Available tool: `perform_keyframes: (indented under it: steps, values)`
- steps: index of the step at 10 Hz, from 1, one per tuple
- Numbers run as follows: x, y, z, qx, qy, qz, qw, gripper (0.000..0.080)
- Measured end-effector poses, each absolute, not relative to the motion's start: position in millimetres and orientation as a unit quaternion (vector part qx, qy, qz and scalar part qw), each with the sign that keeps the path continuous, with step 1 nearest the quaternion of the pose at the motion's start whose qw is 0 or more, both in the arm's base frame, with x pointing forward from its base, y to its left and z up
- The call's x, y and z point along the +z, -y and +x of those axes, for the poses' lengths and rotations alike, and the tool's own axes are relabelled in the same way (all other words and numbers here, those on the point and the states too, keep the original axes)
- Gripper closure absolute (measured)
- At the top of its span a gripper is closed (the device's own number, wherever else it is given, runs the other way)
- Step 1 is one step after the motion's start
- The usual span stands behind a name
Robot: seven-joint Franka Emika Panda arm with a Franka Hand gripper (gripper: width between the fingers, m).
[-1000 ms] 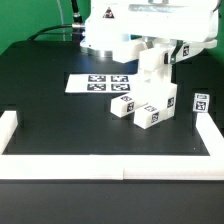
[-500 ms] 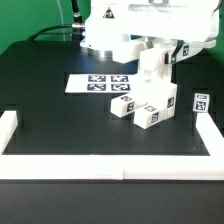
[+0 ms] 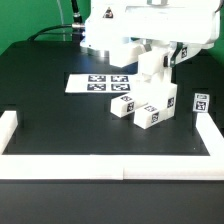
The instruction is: Assemble chair
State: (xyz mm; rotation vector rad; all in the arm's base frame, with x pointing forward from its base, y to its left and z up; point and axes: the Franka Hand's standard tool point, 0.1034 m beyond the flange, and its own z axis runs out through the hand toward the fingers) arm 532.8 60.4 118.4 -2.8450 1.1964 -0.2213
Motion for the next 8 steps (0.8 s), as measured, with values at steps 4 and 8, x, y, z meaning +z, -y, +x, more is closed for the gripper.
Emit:
perform_keyframes:
  steps: [4,8]
  values:
    - [118.8,-64.7,530.4,-0.071,-0.383,-0.921,0.024,0.0509]
    - [117.8,-65.9,527.4,-0.074,-0.381,-0.921,0.026,0.0509]
